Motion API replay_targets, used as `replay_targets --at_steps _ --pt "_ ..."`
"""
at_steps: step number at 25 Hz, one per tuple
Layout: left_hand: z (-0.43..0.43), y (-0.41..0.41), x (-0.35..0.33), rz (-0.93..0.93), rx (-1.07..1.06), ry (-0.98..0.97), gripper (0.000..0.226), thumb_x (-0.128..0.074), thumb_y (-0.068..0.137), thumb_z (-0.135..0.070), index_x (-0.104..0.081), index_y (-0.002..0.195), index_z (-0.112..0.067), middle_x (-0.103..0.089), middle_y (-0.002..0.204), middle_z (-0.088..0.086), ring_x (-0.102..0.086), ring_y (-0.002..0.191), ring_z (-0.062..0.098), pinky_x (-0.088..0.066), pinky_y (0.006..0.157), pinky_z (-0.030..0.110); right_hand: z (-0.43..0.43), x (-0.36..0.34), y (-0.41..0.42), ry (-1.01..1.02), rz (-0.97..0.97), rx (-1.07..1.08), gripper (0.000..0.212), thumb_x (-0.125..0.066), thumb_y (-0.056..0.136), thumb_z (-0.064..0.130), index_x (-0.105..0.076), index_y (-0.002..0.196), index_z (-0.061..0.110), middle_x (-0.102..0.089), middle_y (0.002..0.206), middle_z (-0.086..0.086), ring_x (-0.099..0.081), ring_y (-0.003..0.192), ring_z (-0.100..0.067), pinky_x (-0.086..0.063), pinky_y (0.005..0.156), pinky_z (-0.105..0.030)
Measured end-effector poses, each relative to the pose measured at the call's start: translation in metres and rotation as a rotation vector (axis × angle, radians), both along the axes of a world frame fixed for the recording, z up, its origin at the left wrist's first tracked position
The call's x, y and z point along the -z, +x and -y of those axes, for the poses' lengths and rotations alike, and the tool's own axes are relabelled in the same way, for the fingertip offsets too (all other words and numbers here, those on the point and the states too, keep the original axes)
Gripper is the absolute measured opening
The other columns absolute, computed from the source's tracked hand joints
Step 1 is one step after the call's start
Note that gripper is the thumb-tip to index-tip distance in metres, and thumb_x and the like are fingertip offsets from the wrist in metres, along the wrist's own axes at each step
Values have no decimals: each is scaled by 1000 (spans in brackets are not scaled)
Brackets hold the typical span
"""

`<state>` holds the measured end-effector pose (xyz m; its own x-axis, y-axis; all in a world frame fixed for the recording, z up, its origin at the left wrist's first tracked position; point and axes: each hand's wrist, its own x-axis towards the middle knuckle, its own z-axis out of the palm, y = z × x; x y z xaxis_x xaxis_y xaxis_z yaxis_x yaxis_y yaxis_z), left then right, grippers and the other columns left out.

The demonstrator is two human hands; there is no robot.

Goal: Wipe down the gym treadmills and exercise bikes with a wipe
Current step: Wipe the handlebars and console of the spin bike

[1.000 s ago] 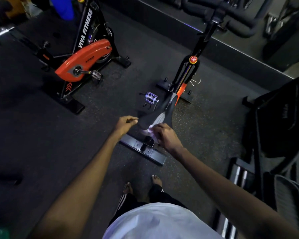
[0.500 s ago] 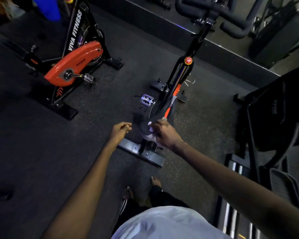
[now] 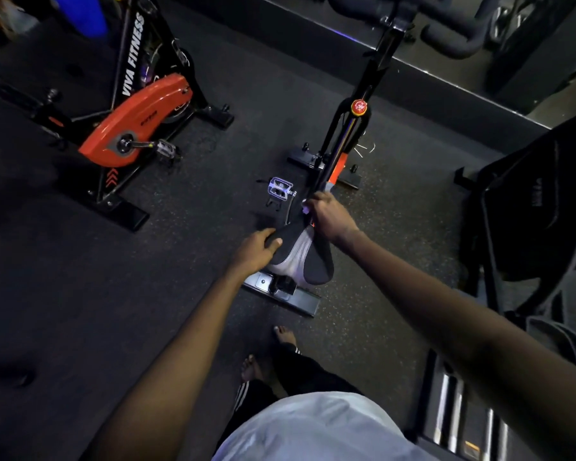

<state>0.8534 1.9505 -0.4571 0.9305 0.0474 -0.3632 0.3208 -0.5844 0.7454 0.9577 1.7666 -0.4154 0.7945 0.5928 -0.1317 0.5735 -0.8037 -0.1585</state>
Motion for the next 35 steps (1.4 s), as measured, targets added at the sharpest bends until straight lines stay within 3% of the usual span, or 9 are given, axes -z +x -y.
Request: replay_targets --at_steps 3,5,9,13,20,26,32,35 --pt "10 11 -15 -26 69 42 50 -53 100 -33 -46 144 -11 -52 143 13 -49 132 27 -35 104 28 1 -7 28 6 27 94 29 -56 87 2 -63 116 0 -56 120 -18 -47 117 -35 -43 100 -41" --pt "19 19 -23 -34 80 41 51 -53 100 -34 -44 146 -14 -53 143 11 -49 132 27 -36 104 27 11 -1 30 137 45 156 28 -54 89 2 -63 115 1 -57 117 -18 -48 113 -34 -45 97 -43" --pt "37 33 -32 -31 131 66 56 -53 99 -36 -38 150 -18 -50 146 10 -45 135 28 -35 105 29 22 13 9 406 63 301 26 -52 95 9 -66 116 1 -60 116 -16 -52 108 -30 -44 93 -34" --pt "48 49 -33 -24 177 100 57 -51 101 -31 -31 153 -19 -46 148 14 -44 136 31 -36 107 31 24 14 40 475 24 481 20 -51 94 12 -70 95 4 -62 94 -15 -58 91 -32 -39 74 -29" --pt "52 66 -18 -82 100 119 50 -48 101 -39 -35 149 -40 -49 147 2 -42 137 25 -34 108 31 31 25 16 850 -33 692 18 -57 91 8 -72 100 6 -66 99 -13 -63 89 -25 -40 80 -19" --pt "48 61 -6 -100 17 82 47 -49 96 -53 -43 141 -47 -55 141 -7 -49 132 18 -39 111 39 34 44 -18 941 -53 741 16 -58 92 8 -72 100 10 -66 100 -5 -60 90 -10 -37 82 -7" --pt "46 52 -7 -70 94 165 49 -41 101 -50 -40 148 -37 -52 145 1 -46 135 24 -35 109 34 40 42 -49 929 -130 715 17 -59 89 2 -71 98 9 -67 101 -5 -62 94 -15 -40 83 -10" --pt "37 40 -7 -59 134 193 49 -41 102 -48 -36 149 -37 -48 148 0 -44 137 22 -33 109 31 43 42 -93 877 -119 706 23 -54 87 -2 -72 98 6 -68 103 -7 -61 91 -14 -33 79 1"
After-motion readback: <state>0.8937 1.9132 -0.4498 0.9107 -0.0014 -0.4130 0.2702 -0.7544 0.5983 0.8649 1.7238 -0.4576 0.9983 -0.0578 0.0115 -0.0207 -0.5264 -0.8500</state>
